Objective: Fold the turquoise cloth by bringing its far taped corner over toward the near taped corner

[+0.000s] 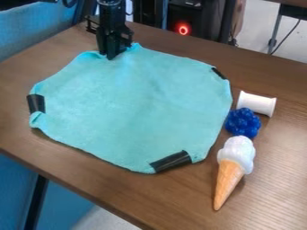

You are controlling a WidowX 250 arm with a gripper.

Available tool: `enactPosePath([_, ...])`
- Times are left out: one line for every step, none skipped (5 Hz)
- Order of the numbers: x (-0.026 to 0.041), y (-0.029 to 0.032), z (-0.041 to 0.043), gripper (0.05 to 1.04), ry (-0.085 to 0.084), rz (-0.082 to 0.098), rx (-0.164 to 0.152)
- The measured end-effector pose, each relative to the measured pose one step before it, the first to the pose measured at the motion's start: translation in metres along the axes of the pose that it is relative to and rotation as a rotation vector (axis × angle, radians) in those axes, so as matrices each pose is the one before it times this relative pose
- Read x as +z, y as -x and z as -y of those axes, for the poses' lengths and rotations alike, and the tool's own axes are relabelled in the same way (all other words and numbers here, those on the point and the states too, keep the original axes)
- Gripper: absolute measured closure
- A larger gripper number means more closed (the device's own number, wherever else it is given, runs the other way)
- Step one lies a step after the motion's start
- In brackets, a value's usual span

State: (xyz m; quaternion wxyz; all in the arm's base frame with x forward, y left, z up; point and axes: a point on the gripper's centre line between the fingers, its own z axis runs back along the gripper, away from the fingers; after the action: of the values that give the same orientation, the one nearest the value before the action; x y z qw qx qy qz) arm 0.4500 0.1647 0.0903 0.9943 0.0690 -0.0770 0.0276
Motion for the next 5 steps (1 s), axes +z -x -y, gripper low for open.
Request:
enactPosePath([0.00007, 0.00240, -0.00002, 1.004, 0.0276, 0.0143, 0.0052])
enactPosePath([0.02242, 0.00017, 0.00369, 1.026, 0.0370, 0.0693, 0.0022])
enactPosePath([0.04070, 0.00611, 0.01660, 1.028, 0.0359, 0.1126, -0.0595])
enactPosePath([0.02457, 0.01577, 0.04236, 1.029, 0.0283, 0.0505, -0.1231])
enactPosePath([0.00475, 0.02602, 0.04427, 1.029, 0.0071, -0.0134, -0.1227])
